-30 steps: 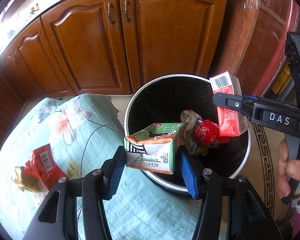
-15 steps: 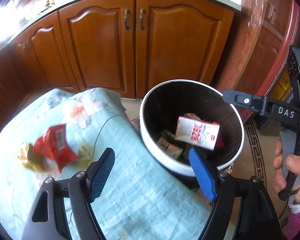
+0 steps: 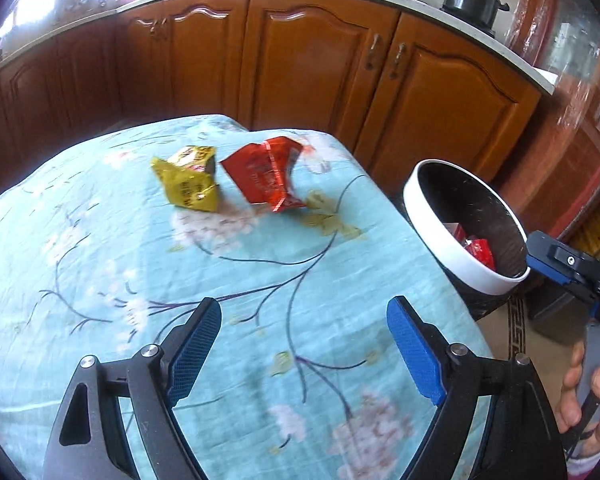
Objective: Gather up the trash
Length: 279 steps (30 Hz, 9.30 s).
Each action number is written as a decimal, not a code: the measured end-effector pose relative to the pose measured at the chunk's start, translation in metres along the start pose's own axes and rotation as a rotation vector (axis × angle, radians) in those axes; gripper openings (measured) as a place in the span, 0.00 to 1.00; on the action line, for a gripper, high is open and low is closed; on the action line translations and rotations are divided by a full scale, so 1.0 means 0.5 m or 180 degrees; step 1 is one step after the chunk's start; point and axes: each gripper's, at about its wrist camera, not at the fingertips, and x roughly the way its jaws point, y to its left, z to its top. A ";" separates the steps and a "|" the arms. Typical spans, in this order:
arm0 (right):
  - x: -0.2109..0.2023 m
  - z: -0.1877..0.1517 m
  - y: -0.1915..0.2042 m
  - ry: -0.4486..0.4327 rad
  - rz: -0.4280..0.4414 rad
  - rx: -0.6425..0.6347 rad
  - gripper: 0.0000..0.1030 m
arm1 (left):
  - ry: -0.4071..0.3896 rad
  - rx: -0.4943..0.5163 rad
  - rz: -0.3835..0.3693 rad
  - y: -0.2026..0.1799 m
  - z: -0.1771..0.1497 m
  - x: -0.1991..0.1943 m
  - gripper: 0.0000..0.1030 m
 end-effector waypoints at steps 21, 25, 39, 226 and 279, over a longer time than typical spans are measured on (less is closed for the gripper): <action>0.076 -0.034 0.189 0.0071 0.0441 -0.0333 0.90 | -0.0091 -0.0560 0.0196 0.168 -0.020 -0.065 0.83; 0.116 -0.023 0.213 0.0171 0.0478 -0.0377 0.90 | -0.0089 -0.0609 0.0201 0.184 -0.008 -0.051 0.83; 0.328 0.040 0.275 0.0497 0.0344 -0.0590 0.64 | -0.0034 -0.0729 0.0151 0.205 0.052 0.030 0.83; -0.261 -0.256 0.202 -0.1668 -0.0804 -0.0762 1.00 | -0.1777 0.0328 0.0882 -0.135 -0.312 -0.378 0.99; -0.268 -0.263 0.229 -0.1673 -0.0731 -0.0863 1.00 | -0.1791 0.0218 0.0682 -0.079 -0.305 -0.362 0.99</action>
